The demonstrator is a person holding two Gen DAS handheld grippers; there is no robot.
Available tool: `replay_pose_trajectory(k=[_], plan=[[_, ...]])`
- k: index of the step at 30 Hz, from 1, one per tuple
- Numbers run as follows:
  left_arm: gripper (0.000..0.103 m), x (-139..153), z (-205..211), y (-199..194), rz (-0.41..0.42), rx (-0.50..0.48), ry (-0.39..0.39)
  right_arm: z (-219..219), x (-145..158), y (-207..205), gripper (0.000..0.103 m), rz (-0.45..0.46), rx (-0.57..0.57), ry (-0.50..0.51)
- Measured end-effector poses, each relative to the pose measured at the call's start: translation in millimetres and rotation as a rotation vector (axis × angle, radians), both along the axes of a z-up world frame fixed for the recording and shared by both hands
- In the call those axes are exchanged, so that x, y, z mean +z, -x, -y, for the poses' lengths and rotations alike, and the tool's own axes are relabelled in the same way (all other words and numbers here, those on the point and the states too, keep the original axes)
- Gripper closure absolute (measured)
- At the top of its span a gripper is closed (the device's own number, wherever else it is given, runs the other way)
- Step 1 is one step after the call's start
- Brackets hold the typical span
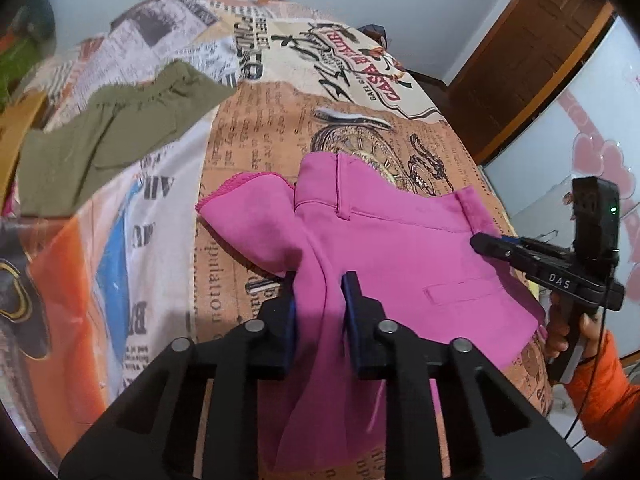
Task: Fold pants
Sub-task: 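Grasp the folded pink pants with the left tool and lift them, then carry the pink pants with the left tool toward the olive-green pants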
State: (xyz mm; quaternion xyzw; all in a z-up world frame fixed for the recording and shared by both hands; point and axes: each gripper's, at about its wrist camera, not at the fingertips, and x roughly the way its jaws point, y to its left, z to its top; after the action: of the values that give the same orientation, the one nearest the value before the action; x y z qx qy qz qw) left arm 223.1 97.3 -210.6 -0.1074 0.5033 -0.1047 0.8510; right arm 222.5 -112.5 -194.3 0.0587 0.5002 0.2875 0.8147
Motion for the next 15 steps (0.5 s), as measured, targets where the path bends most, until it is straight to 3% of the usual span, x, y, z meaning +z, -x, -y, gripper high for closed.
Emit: replay_pose_trajectory(k=[6,15], plan=[[0.088,35,13,12,0.102,-0.028,-0.068,-1,30,2,0.089,0.078,0.005,-0.013],[0.089,96,11,23,0.255,-0.015,-0.108,-11,84,3,0.09,0.202,0.011,-0.038]])
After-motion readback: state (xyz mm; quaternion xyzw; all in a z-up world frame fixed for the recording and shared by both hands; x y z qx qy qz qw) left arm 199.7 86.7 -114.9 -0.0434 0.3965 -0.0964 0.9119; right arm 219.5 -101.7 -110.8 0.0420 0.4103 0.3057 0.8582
